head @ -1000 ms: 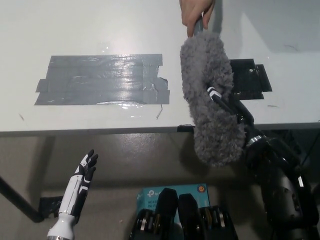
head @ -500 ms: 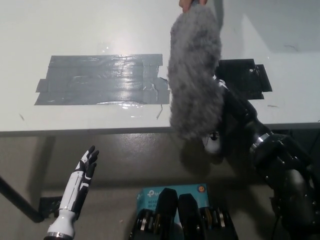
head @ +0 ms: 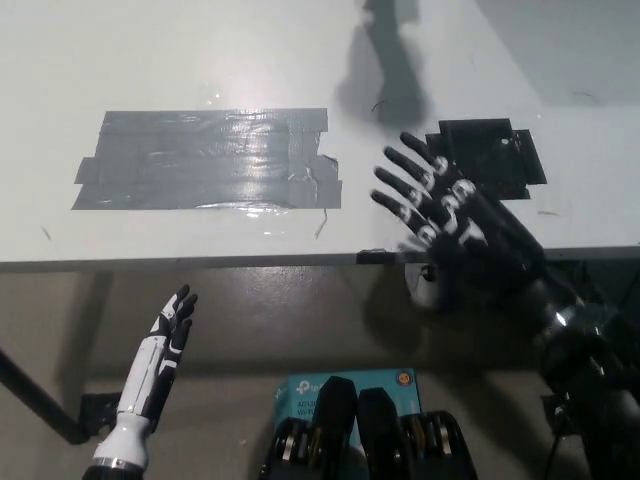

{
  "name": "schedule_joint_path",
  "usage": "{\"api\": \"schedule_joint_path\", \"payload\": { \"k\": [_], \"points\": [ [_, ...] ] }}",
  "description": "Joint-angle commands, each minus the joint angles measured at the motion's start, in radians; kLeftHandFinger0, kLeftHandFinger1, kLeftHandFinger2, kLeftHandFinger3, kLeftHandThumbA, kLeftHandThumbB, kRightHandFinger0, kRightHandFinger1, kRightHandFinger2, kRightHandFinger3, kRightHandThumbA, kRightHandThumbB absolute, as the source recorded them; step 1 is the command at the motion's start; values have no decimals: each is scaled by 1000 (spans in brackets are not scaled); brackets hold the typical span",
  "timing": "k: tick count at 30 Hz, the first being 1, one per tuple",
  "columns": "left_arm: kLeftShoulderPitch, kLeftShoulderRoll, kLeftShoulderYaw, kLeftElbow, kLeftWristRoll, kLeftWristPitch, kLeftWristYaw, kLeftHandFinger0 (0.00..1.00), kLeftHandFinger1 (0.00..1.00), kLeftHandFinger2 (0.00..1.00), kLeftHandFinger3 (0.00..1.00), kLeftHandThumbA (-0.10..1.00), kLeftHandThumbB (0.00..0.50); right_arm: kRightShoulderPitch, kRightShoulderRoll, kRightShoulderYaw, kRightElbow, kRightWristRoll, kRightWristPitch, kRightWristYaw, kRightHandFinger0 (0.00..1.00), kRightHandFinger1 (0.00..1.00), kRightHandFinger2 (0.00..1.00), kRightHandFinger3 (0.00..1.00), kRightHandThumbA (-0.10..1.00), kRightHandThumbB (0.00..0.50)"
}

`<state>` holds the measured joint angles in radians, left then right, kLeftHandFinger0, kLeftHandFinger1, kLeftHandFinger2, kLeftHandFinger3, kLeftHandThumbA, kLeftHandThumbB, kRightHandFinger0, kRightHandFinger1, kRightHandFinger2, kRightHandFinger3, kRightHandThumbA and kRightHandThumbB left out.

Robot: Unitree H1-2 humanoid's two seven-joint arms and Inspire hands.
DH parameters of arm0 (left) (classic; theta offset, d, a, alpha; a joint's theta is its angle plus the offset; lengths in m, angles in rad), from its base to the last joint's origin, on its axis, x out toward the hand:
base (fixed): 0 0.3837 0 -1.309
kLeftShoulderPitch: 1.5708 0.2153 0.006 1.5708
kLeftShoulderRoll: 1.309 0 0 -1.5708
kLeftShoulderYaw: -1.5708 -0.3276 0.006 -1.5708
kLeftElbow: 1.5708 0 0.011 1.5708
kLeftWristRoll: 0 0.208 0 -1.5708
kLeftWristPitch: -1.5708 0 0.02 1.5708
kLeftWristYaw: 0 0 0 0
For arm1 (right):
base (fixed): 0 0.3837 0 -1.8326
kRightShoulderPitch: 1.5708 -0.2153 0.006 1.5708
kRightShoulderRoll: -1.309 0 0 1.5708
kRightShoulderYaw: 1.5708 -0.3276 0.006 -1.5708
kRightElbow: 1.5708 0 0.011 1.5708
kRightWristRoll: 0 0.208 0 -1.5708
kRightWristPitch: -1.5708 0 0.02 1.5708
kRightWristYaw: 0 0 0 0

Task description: A grey duster is kept infront of the robot in the middle of the table and the robot extends its right arm to grab the duster, picks it up and hands it to a person

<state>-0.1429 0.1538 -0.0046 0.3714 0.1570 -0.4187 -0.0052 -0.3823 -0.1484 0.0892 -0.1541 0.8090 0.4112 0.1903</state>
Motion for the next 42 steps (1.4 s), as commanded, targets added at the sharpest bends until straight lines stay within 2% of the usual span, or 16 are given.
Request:
{"api": "schedule_joint_path", "payload": {
  "k": [1, 4, 6, 10, 15, 23, 28, 33, 42],
  "points": [
    [-22, 19, -3, -11, 1, -51, 10, 1000, 1000, 1000, 1000, 1000, 249, 72, -12, -10, -53, -139, -123, 40, 1000, 1000, 1000, 1000, 1000, 423],
    [-18, 22, -5, -10, 12, -51, 14, 1000, 1000, 1000, 1000, 1000, 245, 130, -20, -10, -30, -179, -157, 54, 1000, 1000, 1000, 1000, 1000, 394],
    [-14, 18, -5, -9, 17, -50, 14, 1000, 1000, 1000, 1000, 1000, 246, 169, -23, -22, -4, -190, -181, 68, 1000, 1000, 1000, 1000, 1000, 344],
    [-9, 15, -4, -6, 8, -51, 17, 1000, 1000, 1000, 1000, 1000, 233, 204, -28, -28, 61, -240, -224, 76, 1000, 1000, 1000, 1000, 1000, 335],
    [0, 8, -6, 0, 6, -51, 22, 1000, 1000, 1000, 1000, 1000, 247, 221, -25, -32, 169, -283, -286, 96, 1000, 1000, 1000, 1000, 1000, 286],
    [21, -1, -4, -7, 7, -51, 21, 1000, 1000, 1000, 1000, 1000, 247, 236, -13, -15, 226, -336, -318, 115, 1000, 1000, 1000, 1000, 1000, 281],
    [36, -4, -7, -17, 15, -51, 23, 1000, 1000, 1000, 1000, 1000, 249, 251, -8, -12, 216, -364, -318, 112, 1000, 1000, 1000, 1000, 995, 306],
    [40, -8, -6, -17, 3, -51, 19, 1000, 1000, 1000, 1000, 1000, 275, 250, -15, 1, 211, -409, -315, 102, 1000, 1000, 1000, 1000, 983, 258],
    [49, -10, -1, -16, 12, -51, 29, 1000, 1000, 1000, 1000, 1000, 270, 243, -14, 10, 205, -449, -301, 99, 1000, 1000, 1000, 1000, 929, 272]
  ]
}}
